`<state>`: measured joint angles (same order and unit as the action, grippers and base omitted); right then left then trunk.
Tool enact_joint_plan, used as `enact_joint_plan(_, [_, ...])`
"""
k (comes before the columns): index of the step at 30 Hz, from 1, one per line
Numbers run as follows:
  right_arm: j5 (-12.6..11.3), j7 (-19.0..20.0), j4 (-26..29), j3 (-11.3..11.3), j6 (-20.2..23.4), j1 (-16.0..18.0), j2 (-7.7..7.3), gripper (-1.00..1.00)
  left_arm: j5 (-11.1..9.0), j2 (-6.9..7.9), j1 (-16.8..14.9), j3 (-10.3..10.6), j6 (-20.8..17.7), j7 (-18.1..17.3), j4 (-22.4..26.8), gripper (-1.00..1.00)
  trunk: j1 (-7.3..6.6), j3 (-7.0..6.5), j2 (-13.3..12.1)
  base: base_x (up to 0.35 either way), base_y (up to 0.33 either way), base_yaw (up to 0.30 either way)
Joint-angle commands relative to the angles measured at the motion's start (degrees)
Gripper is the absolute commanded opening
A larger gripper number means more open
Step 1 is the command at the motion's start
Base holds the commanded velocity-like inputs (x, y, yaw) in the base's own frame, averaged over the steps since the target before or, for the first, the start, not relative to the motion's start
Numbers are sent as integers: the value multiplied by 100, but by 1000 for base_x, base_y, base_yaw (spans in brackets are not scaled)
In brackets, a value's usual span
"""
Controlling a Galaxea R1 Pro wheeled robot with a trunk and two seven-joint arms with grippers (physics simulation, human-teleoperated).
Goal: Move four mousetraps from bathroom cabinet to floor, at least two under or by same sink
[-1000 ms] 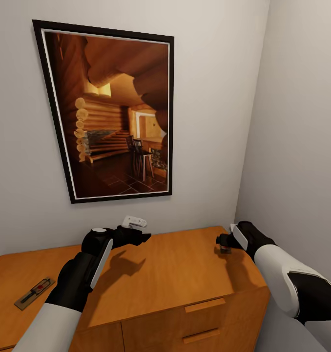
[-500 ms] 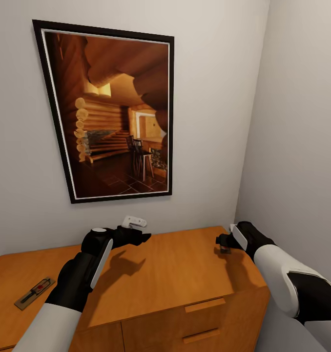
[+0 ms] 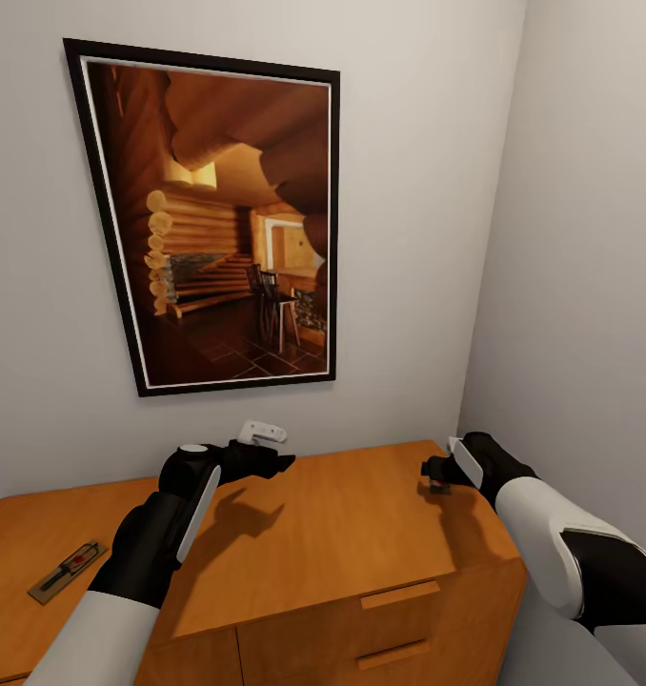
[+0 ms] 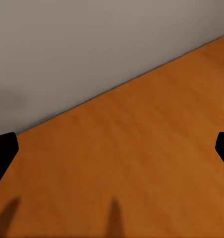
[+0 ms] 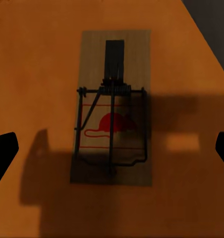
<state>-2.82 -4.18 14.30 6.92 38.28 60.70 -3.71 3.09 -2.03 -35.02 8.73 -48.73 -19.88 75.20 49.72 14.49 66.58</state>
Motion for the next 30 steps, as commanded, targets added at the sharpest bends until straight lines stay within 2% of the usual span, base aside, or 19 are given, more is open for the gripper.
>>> enact_joint_plan(1, [-33, -37, 4, 29, 3, 3, 2, 100, 34, -3, -5, -3, -23, -33, 6, 100, 0, 8, 5, 0, 0, 0])
enact_joint_plan(30, [-34, -34, -15, 20, -175, 3, 17, 100, 31, 0, -5, -3, -16, -33, 4, 100, 0, 8, 5, 0, 0, 0])
